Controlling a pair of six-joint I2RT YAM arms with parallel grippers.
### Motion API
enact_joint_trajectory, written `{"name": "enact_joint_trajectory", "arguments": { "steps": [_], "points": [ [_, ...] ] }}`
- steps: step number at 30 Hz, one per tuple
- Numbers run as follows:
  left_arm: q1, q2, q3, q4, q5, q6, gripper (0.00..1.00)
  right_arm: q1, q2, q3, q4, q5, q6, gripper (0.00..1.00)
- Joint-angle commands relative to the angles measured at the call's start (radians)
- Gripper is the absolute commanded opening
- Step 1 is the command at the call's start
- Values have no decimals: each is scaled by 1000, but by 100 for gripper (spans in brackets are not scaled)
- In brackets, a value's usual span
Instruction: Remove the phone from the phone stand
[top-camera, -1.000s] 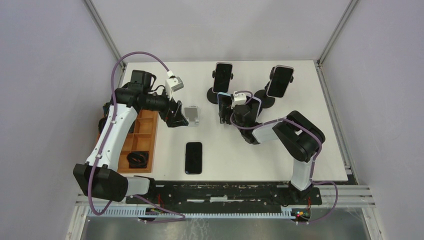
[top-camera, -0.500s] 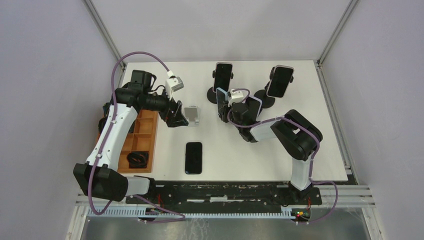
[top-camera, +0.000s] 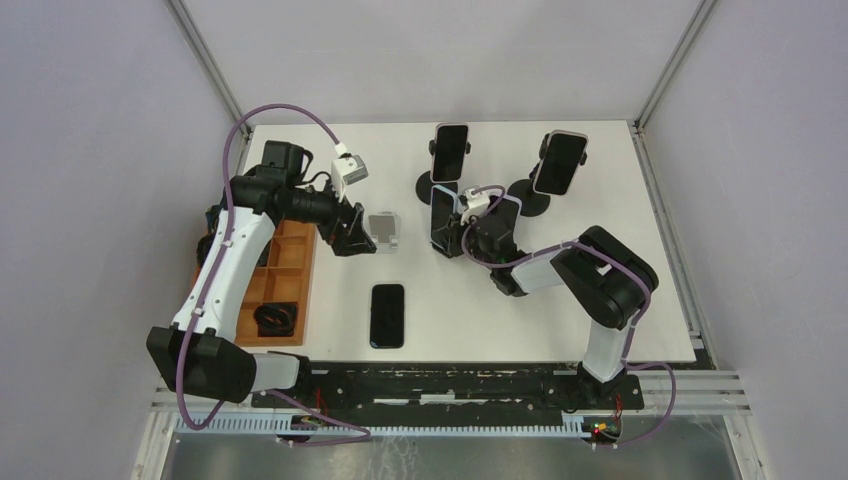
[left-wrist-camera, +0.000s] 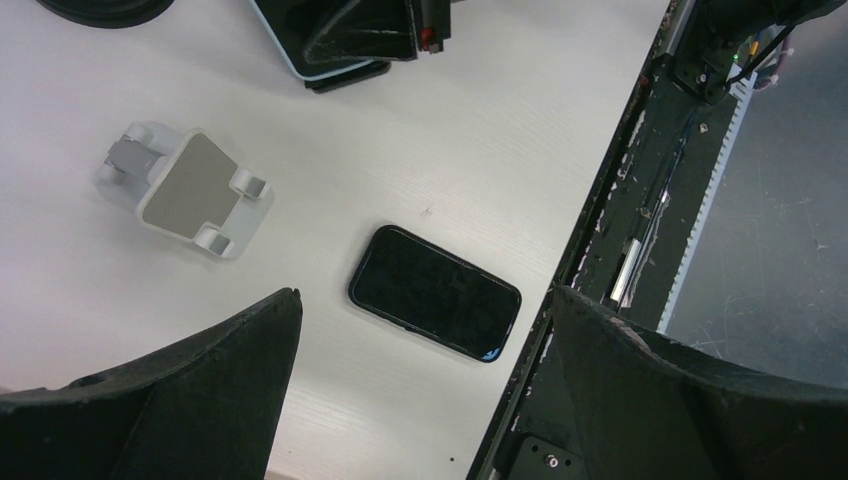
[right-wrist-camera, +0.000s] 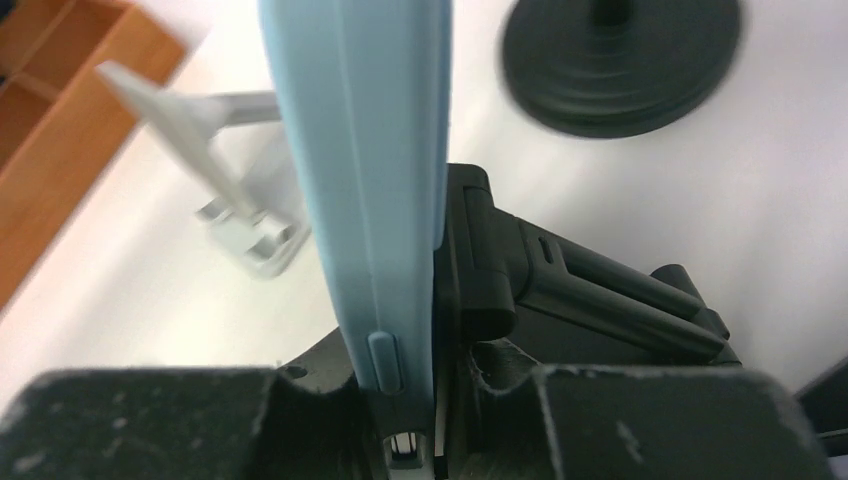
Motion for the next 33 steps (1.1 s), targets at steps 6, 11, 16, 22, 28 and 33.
{"name": "enact_joint_trajectory", "arguments": {
  "steps": [6,11,16,22,28,33],
  "points": [
    [-5,-59,-1,-62,39,84,100,94,-211,-143,197,-396,69,0],
    [-5,-111,-30,-126,70,189,100,100,-303,-197,284,-548,171,0],
    [-5,-178,-49,-187,121,347,100,122,-390,-177,375,-709,294,0],
    [-5,-261,-103,-184,135,431,100,201,-452,-133,505,-811,405,0],
    [-5,-341,-125,-152,192,436,100,261,-412,-53,681,-899,546,0],
    [-5,-359,-107,-153,260,402,100,302,-381,33,674,-924,554,0]
  ]
}}
